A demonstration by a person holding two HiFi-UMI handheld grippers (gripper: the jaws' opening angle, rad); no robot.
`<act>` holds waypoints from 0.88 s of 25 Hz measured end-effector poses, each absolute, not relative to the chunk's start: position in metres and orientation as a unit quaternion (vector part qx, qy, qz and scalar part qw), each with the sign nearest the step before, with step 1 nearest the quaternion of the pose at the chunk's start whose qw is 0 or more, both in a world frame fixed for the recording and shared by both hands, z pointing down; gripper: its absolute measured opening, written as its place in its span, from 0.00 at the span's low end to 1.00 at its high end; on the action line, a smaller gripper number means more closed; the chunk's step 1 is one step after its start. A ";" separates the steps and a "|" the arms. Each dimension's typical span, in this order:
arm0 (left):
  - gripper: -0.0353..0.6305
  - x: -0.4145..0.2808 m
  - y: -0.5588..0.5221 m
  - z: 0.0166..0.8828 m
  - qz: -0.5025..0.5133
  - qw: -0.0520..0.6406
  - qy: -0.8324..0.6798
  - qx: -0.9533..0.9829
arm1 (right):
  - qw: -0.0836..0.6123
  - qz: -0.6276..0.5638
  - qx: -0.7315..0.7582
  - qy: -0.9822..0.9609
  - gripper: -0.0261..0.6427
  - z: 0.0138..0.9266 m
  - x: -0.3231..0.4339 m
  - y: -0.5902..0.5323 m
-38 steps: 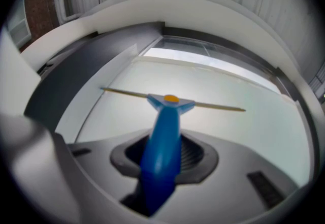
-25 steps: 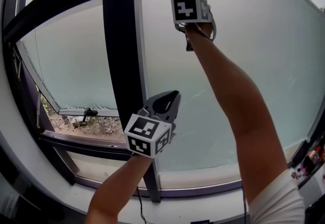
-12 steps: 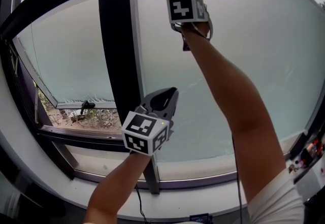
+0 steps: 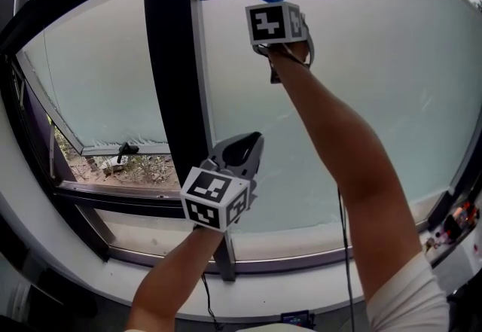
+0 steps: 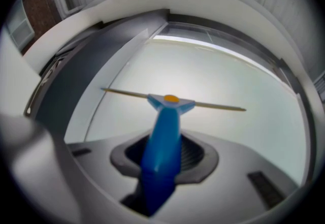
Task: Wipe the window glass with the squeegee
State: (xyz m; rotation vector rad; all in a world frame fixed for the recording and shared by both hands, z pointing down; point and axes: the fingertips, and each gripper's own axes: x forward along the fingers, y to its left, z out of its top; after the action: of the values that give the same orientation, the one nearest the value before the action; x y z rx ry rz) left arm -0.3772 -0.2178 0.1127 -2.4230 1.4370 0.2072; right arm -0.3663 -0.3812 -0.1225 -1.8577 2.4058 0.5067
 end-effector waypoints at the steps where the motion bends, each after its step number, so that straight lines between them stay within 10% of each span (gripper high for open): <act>1: 0.10 -0.377 -0.218 0.114 0.072 0.156 0.502 -0.847 | 0.029 0.165 -0.603 0.780 0.23 -0.121 -0.366 -0.381; 22: 0.10 -0.374 -0.218 0.147 0.073 0.122 0.502 -0.853 | 0.011 0.154 -0.606 0.780 0.23 -0.072 -0.362 -0.377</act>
State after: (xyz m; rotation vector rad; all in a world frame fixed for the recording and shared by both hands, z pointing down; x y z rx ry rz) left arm -0.3739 -0.2184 0.1468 -2.4905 1.4664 0.2126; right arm -0.3618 -0.3770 -0.0721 -1.8922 2.4339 0.4789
